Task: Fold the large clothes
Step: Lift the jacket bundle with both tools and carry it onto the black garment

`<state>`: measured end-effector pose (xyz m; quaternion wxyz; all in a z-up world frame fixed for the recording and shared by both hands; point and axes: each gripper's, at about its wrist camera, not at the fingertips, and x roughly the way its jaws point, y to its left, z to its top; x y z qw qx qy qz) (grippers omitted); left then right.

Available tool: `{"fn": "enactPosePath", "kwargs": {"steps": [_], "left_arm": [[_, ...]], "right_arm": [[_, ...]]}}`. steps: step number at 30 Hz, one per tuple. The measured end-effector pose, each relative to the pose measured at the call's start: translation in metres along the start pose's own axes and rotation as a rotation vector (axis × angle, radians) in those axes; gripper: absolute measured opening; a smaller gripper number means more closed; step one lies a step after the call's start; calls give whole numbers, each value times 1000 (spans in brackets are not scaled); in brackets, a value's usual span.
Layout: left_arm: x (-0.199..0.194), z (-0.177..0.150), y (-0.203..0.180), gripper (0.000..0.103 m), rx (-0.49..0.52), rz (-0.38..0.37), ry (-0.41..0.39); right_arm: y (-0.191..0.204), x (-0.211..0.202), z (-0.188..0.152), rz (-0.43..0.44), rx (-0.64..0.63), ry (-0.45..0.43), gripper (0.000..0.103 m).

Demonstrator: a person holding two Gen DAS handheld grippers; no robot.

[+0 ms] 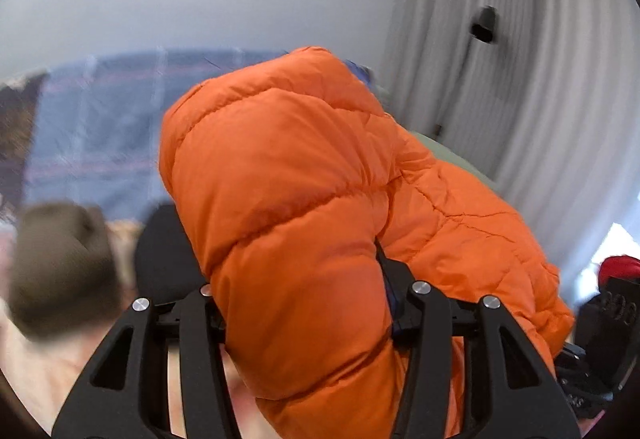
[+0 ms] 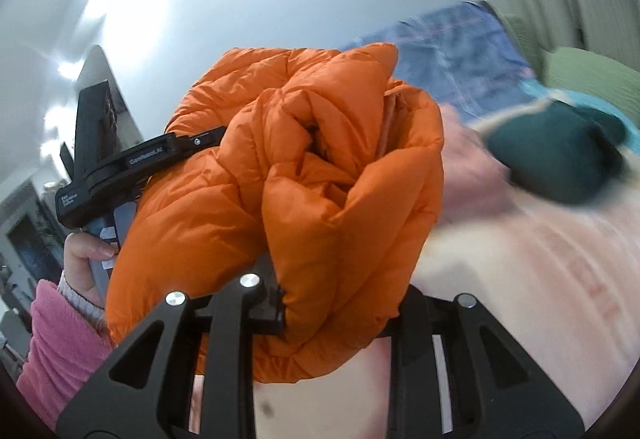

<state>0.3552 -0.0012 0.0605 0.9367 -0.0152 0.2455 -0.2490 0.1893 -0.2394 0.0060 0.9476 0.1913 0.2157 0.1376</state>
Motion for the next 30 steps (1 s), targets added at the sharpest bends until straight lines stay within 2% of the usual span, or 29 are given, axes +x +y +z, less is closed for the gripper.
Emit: {"fn": "enactPosePath", "kwargs": {"steps": [3,5,7,9,10,11,12,13,14,17,18,19,21,23,26,30], "left_arm": [[11,46,26,54,4,125,-28],[32,75,43,61,18,240,-46],[57,90,61,83,44,393,-55],[85,90,78,102,76,628,-66],[107,82,91,102,72,742,-50],[120,74,102,102,42,745,-19],[134,62,115,102,-13,710,19],[147,44,126,102,-80,658,49],[156,28,131,102,-101,611,68],[185,-19,130,102,-21,570,152],[185,-29,131,101,8,571,140],[183,-37,127,100,10,571,105],[176,-36,128,100,-45,526,83],[165,-35,127,100,-52,501,66],[138,-30,105,100,18,474,25],[93,-47,59,102,112,417,-10]], "right_arm": [[9,57,35,66,31,-5,25],[13,92,50,83,47,-11,25],[13,144,60,89,119,-22,26],[-3,195,57,47,244,2,27],[-8,223,55,-8,269,21,28],[-16,256,43,-105,258,68,29],[-22,280,36,-160,237,120,36],[-29,298,24,-184,223,160,41],[-35,306,14,-178,226,163,46],[-43,302,1,-201,220,142,56],[-44,300,2,-206,223,151,59],[-45,296,4,-206,225,168,62],[-44,283,9,-209,220,179,74],[-46,263,19,-207,185,151,77],[-30,215,25,-237,60,70,83],[-5,152,22,-319,-134,-4,89]]}}
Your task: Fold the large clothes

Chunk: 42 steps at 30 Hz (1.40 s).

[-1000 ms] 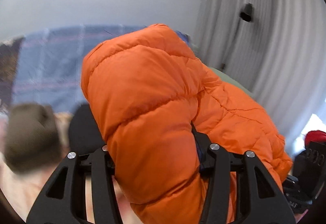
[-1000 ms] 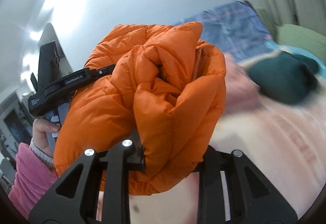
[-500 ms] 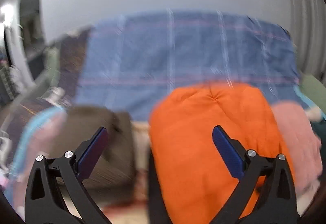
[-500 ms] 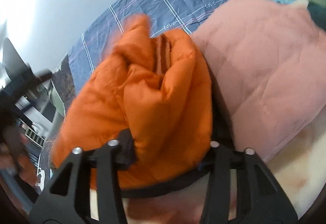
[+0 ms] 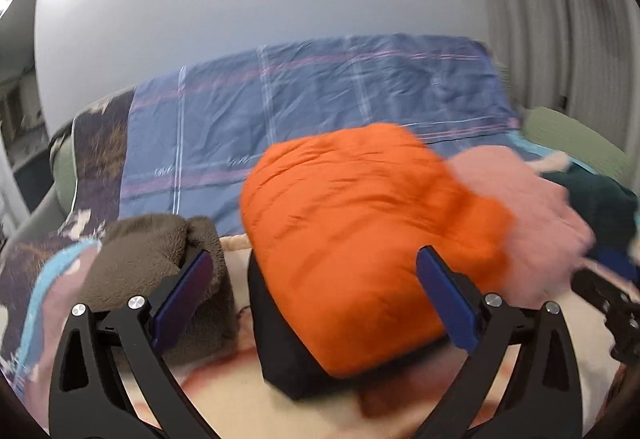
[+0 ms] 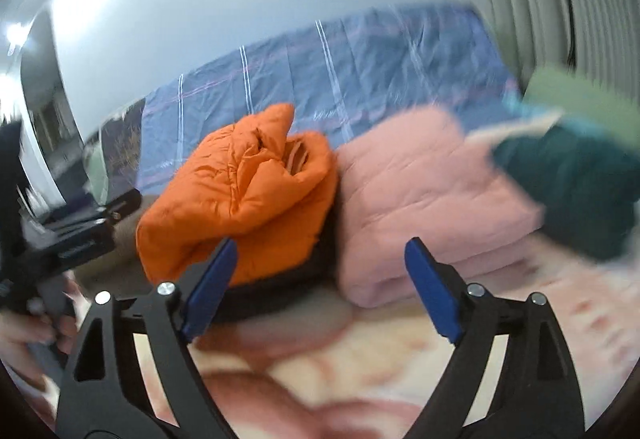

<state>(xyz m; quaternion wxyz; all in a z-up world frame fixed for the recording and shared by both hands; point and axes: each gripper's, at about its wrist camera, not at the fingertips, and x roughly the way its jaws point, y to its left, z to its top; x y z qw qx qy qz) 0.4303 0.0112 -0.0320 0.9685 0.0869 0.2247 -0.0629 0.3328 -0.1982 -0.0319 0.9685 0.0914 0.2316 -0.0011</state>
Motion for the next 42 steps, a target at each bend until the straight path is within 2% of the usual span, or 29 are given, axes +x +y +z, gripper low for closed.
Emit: {"fn": "enactPosePath", "kwargs": {"steps": [3,7,13,18,20,22,29,42], "left_arm": [[-52,-18,-22,102,31,-37,-27],[-125,-59,-49,102,42,-122,-51],[-218,-107,-75,102,46,-52,-106],[-274,-136,-90,102,42,-30,-83],[-295,-147,-91,102,-9,-15,-78],[-313,-157,-90,102,-56,-1,-62],[-347,-170,-100,102,-67,34,-32],[-366,-179,-111,102,-62,43,-7]], "right_arm": [[4,-53,-16,-85,-106,-40,95],[-2,-115,-45,-122,-128,-6,98],[-3,-197,-72,-164,-150,-37,101],[-7,-252,-95,-161,-130,-31,101],[-9,-268,-105,-166,-122,-36,101],[-13,-287,-116,-171,-116,-33,101],[-24,-322,-134,-171,-93,-25,101],[-20,-340,-144,-168,-132,-28,101]]}}
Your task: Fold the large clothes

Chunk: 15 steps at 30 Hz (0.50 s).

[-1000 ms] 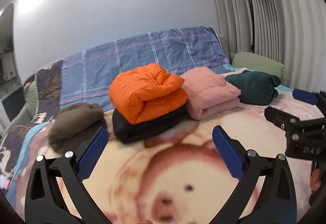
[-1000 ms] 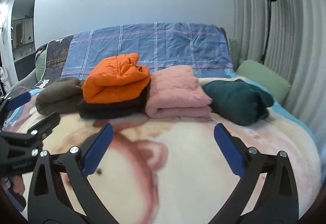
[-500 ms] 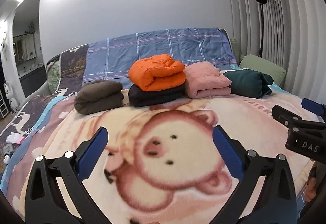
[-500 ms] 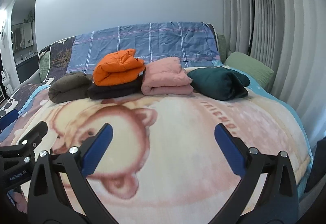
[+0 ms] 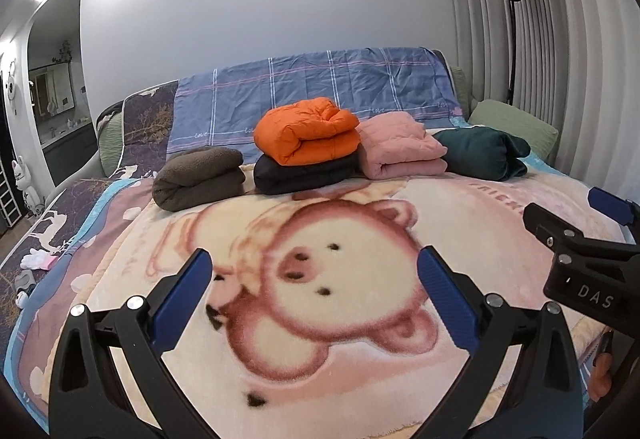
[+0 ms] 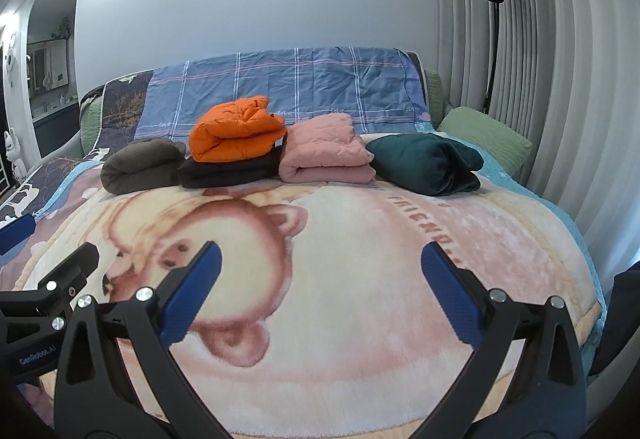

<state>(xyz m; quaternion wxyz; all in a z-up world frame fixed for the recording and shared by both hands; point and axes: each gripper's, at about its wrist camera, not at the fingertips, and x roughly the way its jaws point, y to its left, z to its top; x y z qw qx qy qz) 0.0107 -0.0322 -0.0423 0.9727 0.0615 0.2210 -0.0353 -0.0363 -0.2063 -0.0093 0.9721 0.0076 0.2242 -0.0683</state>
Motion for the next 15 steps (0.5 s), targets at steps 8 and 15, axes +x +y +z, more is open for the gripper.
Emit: {"fn": "enactPosePath", "kwargs": {"steps": [8,15], "left_arm": [[2,-2,-4,102,0,14,23],[6,-5,-3,102,4,35,35]], "right_arm": [[2,0,-3,-5,-14,7,101],[5,4,-6,5,-32,19,101]]}}
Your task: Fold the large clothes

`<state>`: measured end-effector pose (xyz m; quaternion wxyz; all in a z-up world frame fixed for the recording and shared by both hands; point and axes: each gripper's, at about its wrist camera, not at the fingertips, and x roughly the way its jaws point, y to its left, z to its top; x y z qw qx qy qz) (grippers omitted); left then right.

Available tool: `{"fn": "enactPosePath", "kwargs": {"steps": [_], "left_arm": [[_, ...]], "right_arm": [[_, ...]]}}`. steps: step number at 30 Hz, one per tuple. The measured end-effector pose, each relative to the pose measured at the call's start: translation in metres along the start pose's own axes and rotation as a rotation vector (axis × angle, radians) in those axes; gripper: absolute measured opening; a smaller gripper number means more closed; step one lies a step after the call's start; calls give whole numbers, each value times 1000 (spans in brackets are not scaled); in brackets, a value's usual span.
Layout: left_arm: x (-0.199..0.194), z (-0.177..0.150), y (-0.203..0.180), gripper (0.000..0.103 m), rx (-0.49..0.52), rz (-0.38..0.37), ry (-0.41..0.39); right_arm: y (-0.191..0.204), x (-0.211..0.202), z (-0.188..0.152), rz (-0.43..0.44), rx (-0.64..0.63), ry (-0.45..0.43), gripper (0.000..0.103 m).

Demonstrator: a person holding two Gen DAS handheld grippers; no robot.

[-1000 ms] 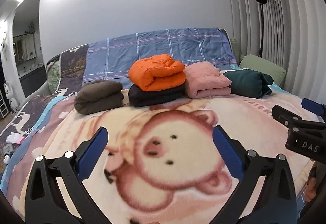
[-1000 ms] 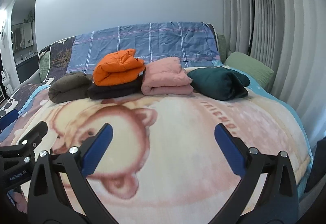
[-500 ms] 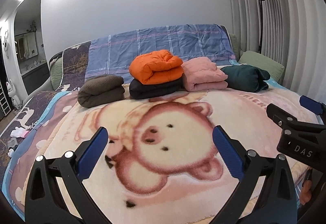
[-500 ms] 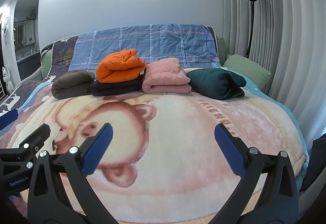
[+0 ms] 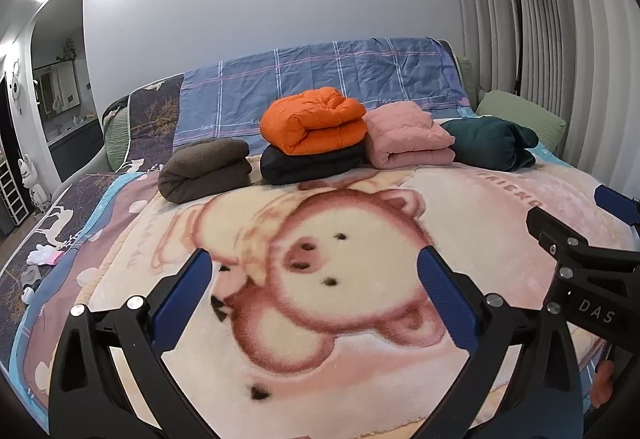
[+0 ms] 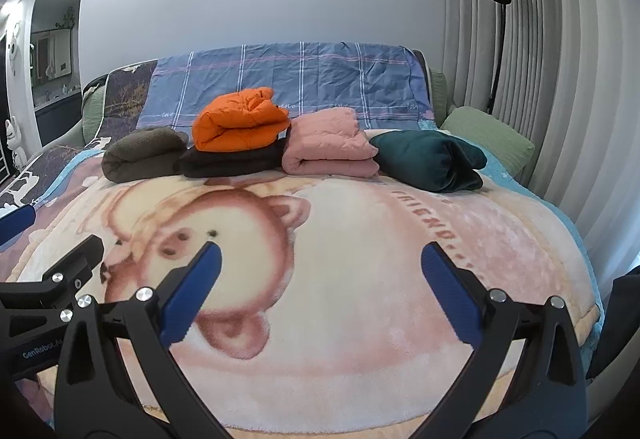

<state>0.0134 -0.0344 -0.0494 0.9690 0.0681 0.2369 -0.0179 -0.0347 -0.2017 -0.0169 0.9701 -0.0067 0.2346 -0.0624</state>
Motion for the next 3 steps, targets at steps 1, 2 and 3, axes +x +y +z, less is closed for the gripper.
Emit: {"fn": "enactPosePath", "kwargs": {"steps": [1,2,3], "left_arm": [[0,0,0,102,1,3,1],[1,0,0,102,3,6,3],[1,0,0,102,4,6,4]], "right_arm": [[1,0,0,-1,-1,1,101],[1,1,0,-1,-3,1,101],[1,1,0,-1,-4,1,101]]}}
